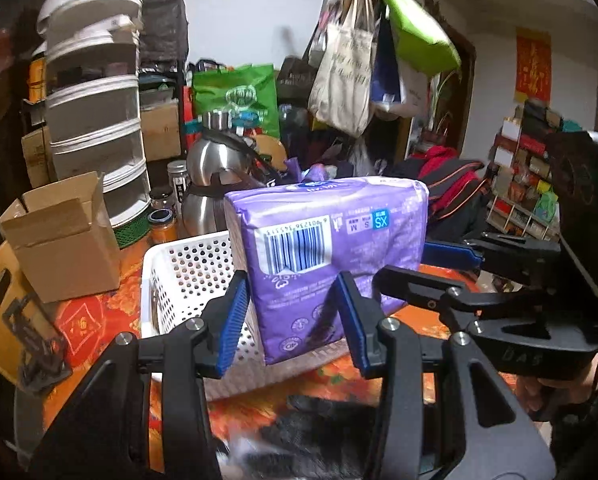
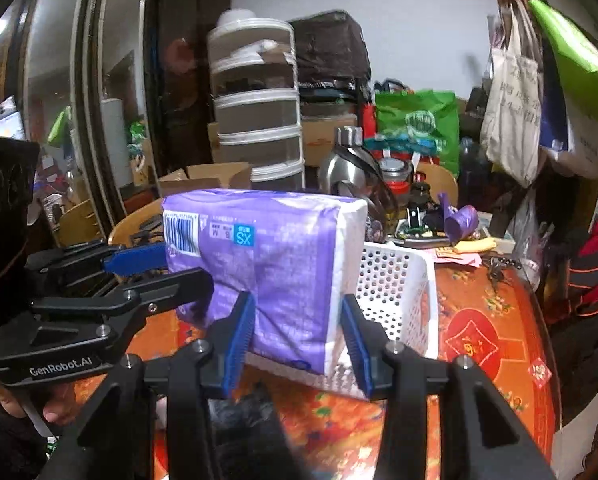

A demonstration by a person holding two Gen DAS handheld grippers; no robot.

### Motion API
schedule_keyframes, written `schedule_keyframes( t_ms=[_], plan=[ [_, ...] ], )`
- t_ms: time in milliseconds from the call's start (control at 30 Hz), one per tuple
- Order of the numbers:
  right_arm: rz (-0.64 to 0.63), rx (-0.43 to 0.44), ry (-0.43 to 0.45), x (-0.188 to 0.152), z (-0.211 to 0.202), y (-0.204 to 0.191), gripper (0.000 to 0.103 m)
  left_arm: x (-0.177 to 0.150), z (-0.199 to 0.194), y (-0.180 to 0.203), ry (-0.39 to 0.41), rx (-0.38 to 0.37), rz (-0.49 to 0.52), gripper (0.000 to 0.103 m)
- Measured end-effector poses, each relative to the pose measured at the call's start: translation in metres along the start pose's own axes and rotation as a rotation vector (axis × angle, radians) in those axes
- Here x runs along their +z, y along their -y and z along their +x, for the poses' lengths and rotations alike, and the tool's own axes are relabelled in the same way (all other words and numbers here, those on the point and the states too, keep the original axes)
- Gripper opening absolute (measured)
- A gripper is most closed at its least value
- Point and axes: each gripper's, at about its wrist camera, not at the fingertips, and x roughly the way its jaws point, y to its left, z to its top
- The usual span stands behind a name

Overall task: Organize soft objects
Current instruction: 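Lift the purple tissue pack and drop it into the white basket, then grasp the black knit glove with the right tool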

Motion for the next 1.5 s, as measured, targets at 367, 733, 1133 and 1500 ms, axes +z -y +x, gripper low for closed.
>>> schedule_keyframes(
  t_ms=[367,733,1133,1500],
  plan=[
    [0.075,0.010,-0.193,-0.008,0.115,0.044,0.043,-0.004,0.129,-0.049,-0.248,-0.012,-0.139,0.042],
    [0.081,0.001,-0.293,-0.015,0.157,0.049,0.045,-0.024,0.162,-0.068,-0.312,-0.008,-0.205,0.042],
    [0.119,-0.037,-0.219,-0.003,0.131,0.065,0.074,-0.017,0.123,-0.081,-0.222,0.026,-0.237,0.092],
    [0.116,-0.081,-0.205,-0.013,0.100,0.057,0.075,-0.027,0.062,-0.060,-0.167,0.048,-0.199,0.092]
  ],
)
